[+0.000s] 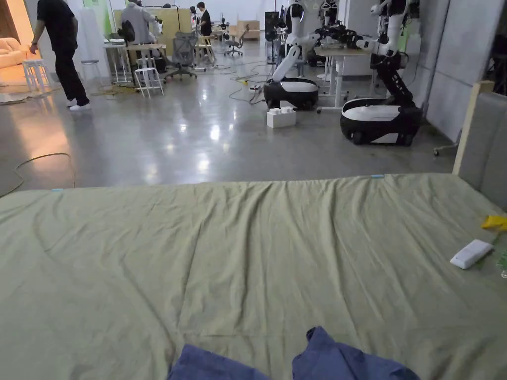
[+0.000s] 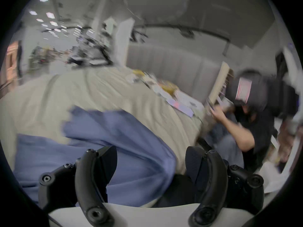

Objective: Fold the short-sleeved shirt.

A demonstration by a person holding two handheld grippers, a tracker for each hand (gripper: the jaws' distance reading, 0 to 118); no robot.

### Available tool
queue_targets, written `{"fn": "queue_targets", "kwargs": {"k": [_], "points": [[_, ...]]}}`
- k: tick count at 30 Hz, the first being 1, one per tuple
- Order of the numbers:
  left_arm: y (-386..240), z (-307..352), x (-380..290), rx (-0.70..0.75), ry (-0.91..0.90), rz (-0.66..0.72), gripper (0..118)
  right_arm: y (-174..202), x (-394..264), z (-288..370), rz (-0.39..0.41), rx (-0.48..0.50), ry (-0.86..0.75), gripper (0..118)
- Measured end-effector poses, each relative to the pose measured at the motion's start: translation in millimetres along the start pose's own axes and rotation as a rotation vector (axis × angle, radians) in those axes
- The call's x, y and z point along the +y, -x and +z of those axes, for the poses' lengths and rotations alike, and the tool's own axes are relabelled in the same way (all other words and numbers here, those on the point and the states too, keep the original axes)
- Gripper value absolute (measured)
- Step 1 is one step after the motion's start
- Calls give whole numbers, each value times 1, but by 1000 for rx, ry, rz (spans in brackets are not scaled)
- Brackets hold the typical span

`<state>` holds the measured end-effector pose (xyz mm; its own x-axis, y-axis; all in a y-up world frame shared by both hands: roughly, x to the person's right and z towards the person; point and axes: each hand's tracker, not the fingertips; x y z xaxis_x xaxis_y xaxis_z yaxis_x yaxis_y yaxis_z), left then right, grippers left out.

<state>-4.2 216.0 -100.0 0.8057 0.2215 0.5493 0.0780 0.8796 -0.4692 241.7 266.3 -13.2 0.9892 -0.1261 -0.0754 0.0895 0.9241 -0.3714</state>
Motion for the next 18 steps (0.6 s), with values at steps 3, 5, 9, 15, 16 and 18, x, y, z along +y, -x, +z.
{"fn": "queue_targets", "kwargs": {"k": [3,5,9,15,16,18], "points": [[26,81,23,151,-152,46,86,15,13,-1,34,59,-46,0],[32,135,33,285,-261,12,86,26,22,0,71,99,-91,0],[25,197,46,600,-390,-83,86,42,37,4,104,148,-162,0],[12,263,47,774,-423,-147,52,54,52,13,95,182,-237,0],[10,269,46,778,-419,-144,49,55,53,13,102,182,-241,0],[9,282,44,770,-401,-130,27,56,55,15,117,187,-241,0]]}}
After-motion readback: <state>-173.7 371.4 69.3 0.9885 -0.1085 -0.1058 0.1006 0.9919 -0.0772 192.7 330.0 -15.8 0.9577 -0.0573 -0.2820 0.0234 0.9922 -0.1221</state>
